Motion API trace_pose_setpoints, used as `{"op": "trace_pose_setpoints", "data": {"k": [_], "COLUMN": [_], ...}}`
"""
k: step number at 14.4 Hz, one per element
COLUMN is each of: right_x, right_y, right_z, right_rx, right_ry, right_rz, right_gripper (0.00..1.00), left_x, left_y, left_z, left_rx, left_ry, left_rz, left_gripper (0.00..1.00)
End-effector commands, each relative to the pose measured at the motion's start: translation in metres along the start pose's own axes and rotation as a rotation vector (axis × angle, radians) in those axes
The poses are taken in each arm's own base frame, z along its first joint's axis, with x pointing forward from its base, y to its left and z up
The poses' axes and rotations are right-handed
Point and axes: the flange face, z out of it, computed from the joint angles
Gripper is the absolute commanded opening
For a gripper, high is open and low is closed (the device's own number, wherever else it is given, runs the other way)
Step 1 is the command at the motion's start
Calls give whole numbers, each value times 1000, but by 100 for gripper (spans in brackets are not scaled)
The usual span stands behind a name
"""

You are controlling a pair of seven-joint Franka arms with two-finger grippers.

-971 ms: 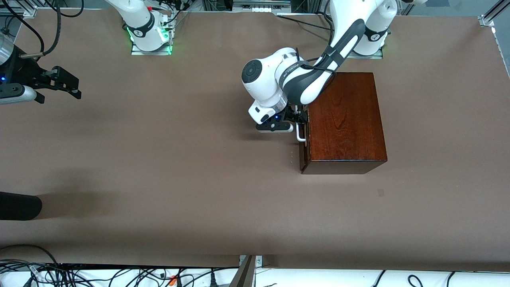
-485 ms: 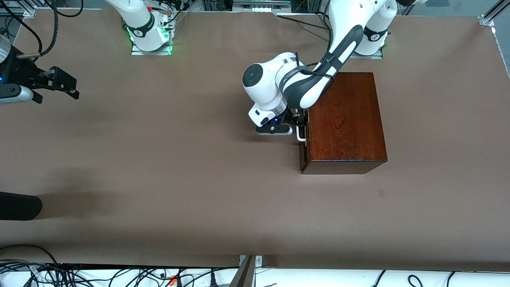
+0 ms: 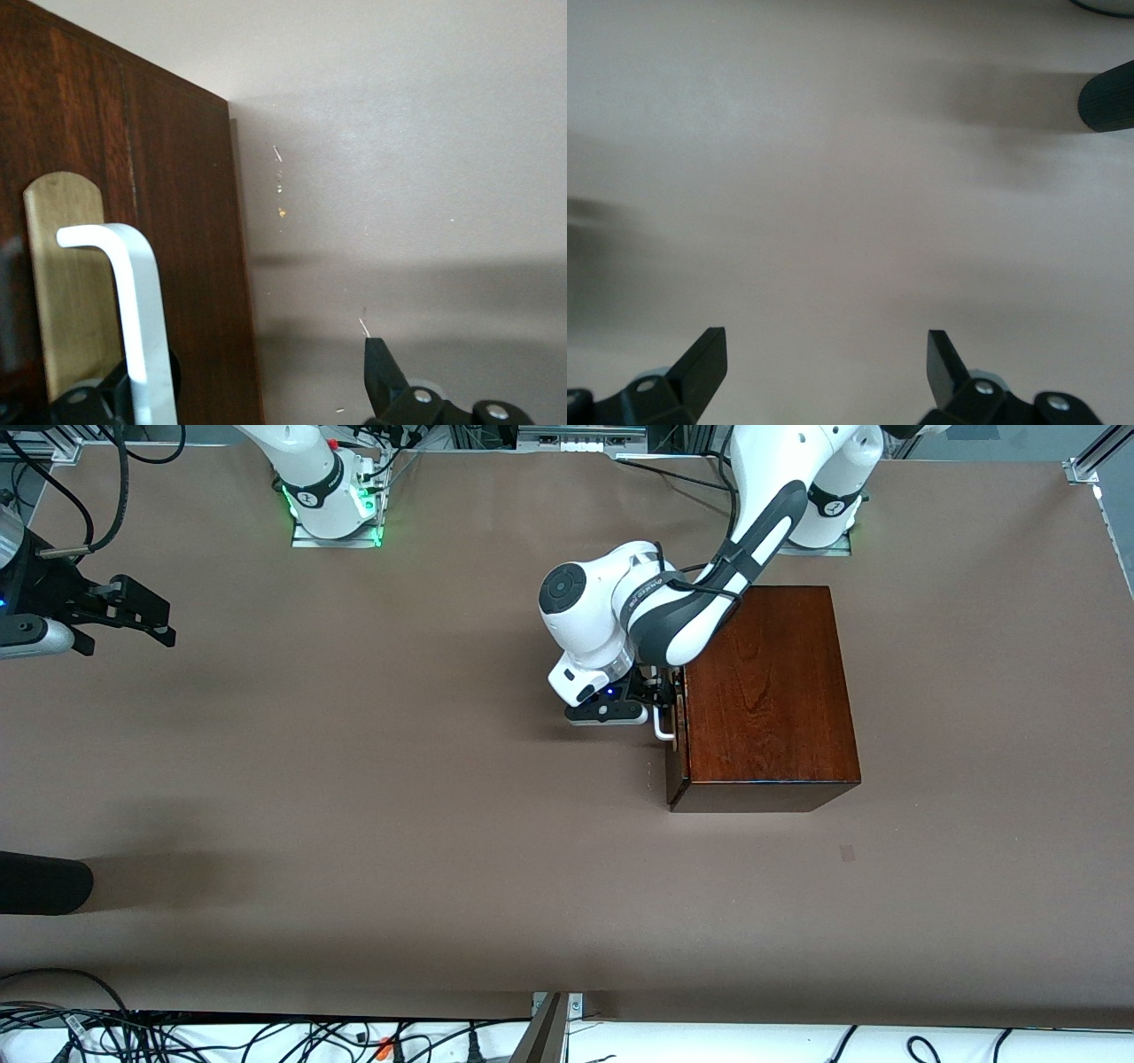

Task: Open drawer, take yellow block, close drawer

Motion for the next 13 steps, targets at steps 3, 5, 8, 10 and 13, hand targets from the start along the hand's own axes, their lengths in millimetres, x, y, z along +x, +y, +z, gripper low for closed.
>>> {"op": "trace_pose_setpoints", "data": {"k": [3,5,8,10,13], "right_x": [1,1,1,1,1], "right_y": [2,2,2,2,3], "right_z": [-3,-3,-3,-3,-4], "right_rx": [-11,-11,-11,-11,-11], "right_ry": [-6,-6,-6,-6,-6], "right_rz": [10,10,10,10,13], "right_gripper": [100,100,100,100,100], "left_x": [-3,-5,-7,-9,-13], "left_y": [15,22,32,39,52], "left_z": [-10,-15,-23,-30,-35], "left_rx": [-59,-91,-162,-200,-219], "left_ry": [20,25,25,18,26], "left_rz": [-19,-17,-25,-33,-32], "left_gripper": [100,100,100,100,100]}}
